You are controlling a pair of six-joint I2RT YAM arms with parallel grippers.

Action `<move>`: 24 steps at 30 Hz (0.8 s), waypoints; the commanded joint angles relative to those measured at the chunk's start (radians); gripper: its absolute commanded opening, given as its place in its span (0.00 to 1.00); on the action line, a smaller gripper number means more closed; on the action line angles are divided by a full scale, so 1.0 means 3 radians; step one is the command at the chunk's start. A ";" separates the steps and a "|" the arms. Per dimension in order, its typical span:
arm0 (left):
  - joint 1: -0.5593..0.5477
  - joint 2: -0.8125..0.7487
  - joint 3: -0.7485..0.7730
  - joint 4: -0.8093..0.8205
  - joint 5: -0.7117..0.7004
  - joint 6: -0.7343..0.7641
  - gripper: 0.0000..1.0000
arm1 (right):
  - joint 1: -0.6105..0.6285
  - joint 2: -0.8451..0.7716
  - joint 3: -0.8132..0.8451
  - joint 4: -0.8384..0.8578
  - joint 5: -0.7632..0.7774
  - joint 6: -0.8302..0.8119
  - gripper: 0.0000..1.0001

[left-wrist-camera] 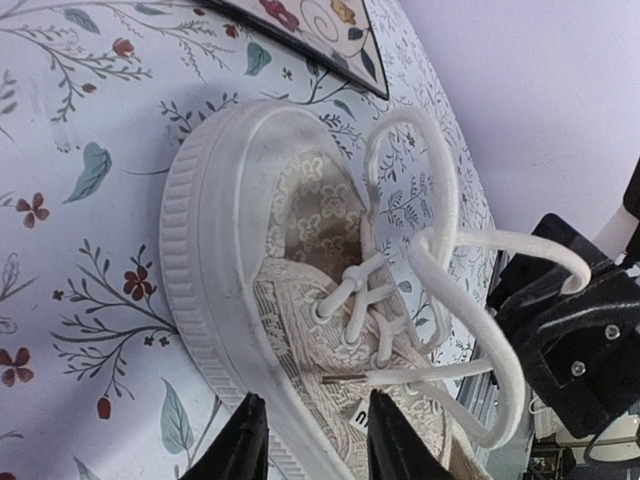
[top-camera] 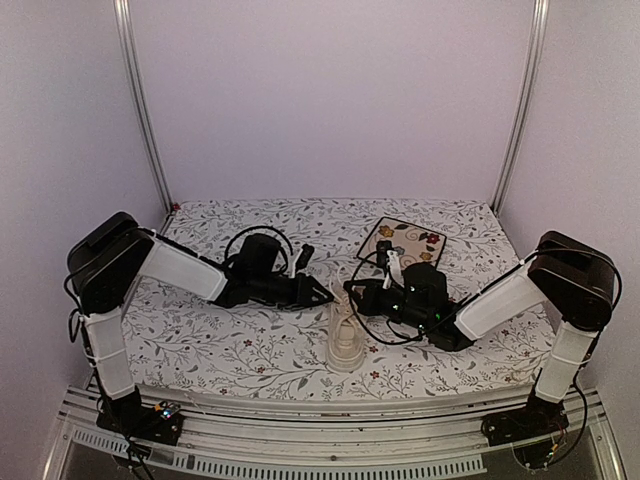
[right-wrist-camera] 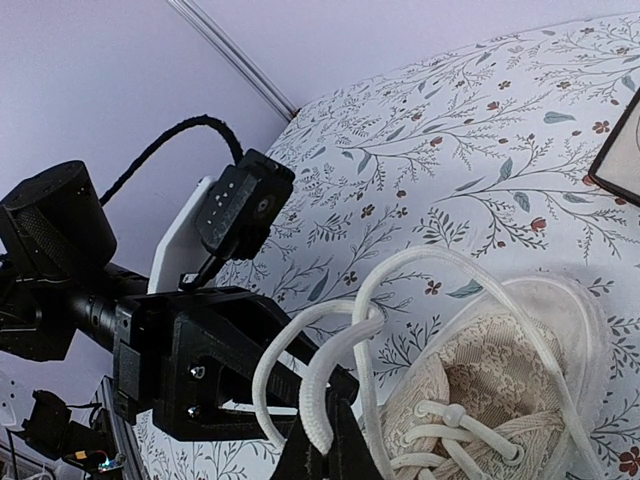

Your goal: Tie the shoes

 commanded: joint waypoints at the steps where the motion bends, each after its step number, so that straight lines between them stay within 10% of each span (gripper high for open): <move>1: 0.0008 0.0084 0.0116 0.0159 0.0067 -0.0159 0.34 | 0.0019 -0.0001 0.0006 0.0035 0.0002 0.0034 0.02; 24: -0.0164 0.0267 0.0228 0.0269 0.0079 -0.0444 0.24 | 0.0025 0.0160 0.0080 0.0057 -0.0068 0.0065 0.02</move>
